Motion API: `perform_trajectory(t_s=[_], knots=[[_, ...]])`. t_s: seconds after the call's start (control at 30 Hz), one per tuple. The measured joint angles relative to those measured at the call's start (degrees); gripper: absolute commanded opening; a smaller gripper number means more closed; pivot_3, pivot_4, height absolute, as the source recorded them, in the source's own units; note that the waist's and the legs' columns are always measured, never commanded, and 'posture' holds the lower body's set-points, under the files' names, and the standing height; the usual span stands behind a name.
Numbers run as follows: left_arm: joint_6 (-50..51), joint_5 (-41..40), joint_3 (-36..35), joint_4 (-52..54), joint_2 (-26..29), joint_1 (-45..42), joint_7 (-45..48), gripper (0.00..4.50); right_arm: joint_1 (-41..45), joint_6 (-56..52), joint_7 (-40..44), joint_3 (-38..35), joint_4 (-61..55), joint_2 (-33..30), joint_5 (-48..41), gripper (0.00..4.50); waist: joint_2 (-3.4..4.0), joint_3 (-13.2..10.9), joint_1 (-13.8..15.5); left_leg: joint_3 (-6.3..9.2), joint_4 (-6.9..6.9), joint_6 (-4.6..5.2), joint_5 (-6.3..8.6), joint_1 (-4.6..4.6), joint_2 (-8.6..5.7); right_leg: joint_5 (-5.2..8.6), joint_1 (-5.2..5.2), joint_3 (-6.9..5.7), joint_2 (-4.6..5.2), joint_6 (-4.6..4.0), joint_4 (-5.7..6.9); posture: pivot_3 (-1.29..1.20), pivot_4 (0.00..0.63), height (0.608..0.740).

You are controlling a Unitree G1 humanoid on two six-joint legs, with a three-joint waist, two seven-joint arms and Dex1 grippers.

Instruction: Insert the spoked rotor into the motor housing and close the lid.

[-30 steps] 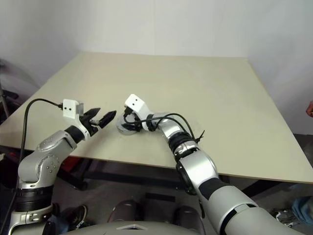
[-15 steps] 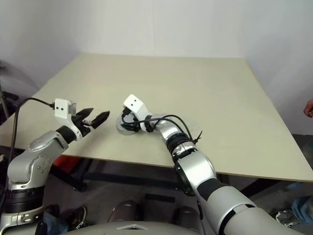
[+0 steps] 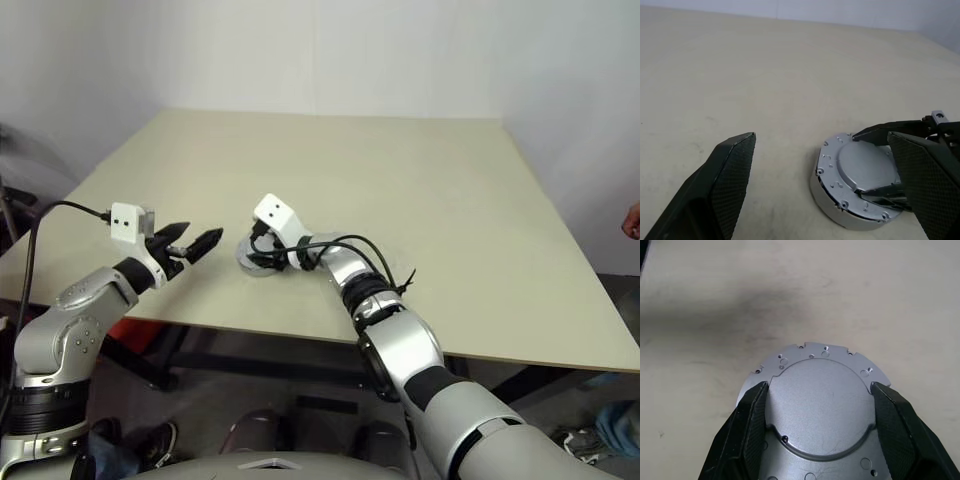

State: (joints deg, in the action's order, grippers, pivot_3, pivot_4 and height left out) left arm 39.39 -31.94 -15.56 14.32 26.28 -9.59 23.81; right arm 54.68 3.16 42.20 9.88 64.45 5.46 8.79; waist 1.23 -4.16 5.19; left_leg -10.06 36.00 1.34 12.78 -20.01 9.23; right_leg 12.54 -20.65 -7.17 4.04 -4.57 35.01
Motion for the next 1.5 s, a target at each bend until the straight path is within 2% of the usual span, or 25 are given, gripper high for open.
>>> perform_trajectory(t_s=[0.67,1.5], knots=[[0.0,0.03,0.01,0.0,-0.02,0.0,-0.1,4.5,-0.21,-0.51,-0.96,1.51,-0.77,0.64,0.2,3.13,0.01,0.06,-0.58,-0.02,-0.08,0.02,0.01,0.07,-0.02,0.07,-0.01,0.05,-0.01,0.01,0.01,0.0,0.0,0.74],[0.0,0.03,0.29,0.1,-0.84,0.72,-0.6,4.5,4.75,-0.32,-2.48,5.05,3.62,1.53,0.91,3.13,0.03,0.06,-1.13,-0.01,-0.12,0.0,0.01,0.12,-0.03,0.07,-0.05,0.05,-0.01,0.02,0.09,0.0,0.0,0.74]])
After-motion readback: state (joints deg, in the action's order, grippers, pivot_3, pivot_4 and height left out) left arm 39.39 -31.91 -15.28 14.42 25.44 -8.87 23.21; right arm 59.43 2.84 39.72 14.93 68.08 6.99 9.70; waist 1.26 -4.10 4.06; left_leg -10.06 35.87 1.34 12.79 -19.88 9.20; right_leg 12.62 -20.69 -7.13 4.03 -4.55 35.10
